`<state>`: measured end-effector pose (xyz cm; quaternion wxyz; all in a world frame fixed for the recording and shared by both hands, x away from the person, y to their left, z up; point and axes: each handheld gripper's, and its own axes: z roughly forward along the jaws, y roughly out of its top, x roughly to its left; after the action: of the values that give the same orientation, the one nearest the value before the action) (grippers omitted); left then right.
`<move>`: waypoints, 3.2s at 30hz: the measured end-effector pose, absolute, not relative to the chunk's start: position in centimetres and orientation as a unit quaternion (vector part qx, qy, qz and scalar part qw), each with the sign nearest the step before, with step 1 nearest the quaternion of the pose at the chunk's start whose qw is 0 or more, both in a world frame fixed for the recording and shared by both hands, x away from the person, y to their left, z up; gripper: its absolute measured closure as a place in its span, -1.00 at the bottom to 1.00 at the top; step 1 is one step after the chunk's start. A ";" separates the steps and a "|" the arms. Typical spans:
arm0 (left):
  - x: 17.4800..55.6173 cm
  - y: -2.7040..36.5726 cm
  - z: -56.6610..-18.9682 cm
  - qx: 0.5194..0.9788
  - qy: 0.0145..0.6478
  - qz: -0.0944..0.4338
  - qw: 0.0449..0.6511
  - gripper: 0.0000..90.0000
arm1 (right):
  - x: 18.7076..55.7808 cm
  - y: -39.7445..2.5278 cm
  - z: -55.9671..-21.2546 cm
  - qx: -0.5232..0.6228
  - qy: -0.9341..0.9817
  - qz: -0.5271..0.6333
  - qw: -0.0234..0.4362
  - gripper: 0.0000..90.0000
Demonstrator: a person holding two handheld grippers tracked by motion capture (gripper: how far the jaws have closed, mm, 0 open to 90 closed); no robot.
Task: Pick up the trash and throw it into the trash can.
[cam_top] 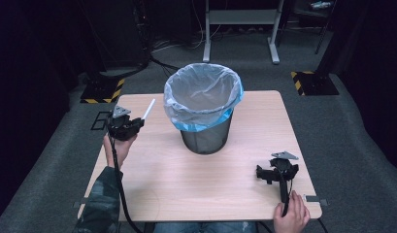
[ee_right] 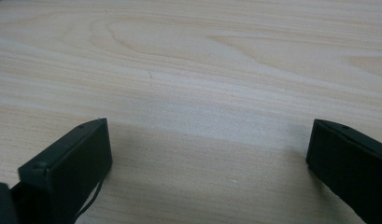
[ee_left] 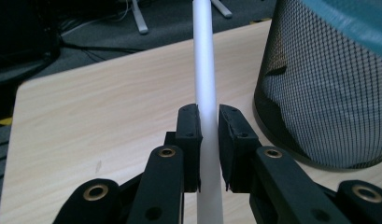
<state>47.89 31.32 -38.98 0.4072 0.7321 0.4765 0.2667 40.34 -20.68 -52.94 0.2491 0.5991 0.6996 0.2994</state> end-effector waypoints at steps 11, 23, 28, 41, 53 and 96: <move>48.6 31.3 -36.3 0.726 0.467 0.282 0.419 0.75 | 40.3 -20.7 -52.9 0.599 0.699 0.299 0.249 -1.00; 49.3 30.9 -34.0 0.726 0.453 0.288 0.430 0.75 | 40.3 -20.7 -52.9 0.599 0.699 0.299 0.249 -1.00; 49.5 30.6 -33.1 0.727 0.447 0.293 0.433 0.75 | 40.3 -20.7 -52.9 0.599 0.700 0.299 0.249 -1.00; 50.3 30.3 -31.6 0.726 0.441 0.288 0.442 0.75 | 40.3 -20.7 -52.9 0.599 0.700 0.299 0.249 -1.00; 50.9 29.5 -29.5 0.726 0.426 0.295 0.451 0.75 | 40.3 -20.7 -52.9 0.599 0.700 0.299 0.249 -1.00; 53.4 22.6 -23.6 0.743 0.367 0.285 0.481 0.75 | 40.3 -20.7 -52.9 0.599 0.699 0.299 0.249 -1.00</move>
<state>53.35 22.63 -23.63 0.4811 0.7433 0.3669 0.2853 40.34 -20.68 -52.94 0.2490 0.5992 0.6995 0.2994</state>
